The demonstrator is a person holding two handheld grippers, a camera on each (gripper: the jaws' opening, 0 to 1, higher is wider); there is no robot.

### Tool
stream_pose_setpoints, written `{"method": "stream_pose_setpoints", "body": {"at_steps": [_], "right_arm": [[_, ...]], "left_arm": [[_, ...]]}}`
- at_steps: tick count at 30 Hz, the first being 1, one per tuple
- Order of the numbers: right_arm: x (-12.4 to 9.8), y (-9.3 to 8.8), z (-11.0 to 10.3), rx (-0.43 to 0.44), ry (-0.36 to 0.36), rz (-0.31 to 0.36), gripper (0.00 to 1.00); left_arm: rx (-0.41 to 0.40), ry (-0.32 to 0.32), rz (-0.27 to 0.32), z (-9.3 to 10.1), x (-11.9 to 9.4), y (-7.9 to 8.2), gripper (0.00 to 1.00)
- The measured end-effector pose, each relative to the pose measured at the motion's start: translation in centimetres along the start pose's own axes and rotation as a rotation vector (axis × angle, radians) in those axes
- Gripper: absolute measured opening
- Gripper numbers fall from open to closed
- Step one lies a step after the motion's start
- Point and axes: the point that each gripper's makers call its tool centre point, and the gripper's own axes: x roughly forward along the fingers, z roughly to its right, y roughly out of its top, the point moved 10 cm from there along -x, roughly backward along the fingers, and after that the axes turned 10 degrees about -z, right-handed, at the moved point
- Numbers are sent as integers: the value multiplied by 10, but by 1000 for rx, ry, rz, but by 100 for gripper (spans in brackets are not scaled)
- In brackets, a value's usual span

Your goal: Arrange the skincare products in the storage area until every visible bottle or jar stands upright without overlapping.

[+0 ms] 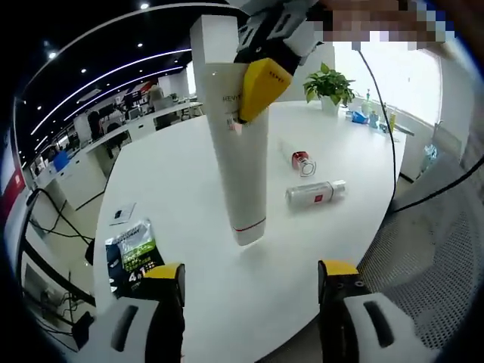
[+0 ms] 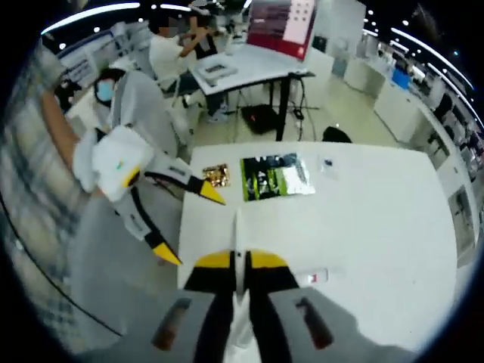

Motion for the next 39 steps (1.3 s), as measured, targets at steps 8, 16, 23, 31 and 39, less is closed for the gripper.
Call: {"method": "stream_pose_setpoints", "body": {"at_steps": [8, 16, 23, 31, 39], "right_arm": [[-40, -38, 43, 72, -71, -28, 3], [-57, -64, 74, 117, -130, -50, 3], [-55, -81, 101, 137, -154, -75, 3], [-48, -88, 123, 129, -165, -93, 4], [-50, -103, 148, 144, -183, -88, 4]], "left_arm": [[11, 10, 0, -2, 0, 0, 70], [53, -19, -25, 4, 3, 0, 70], [9, 0, -14, -1, 2, -1, 70], [5, -20, 9, 2, 1, 1, 69], [9, -19, -8, 3, 3, 0, 69]]}}
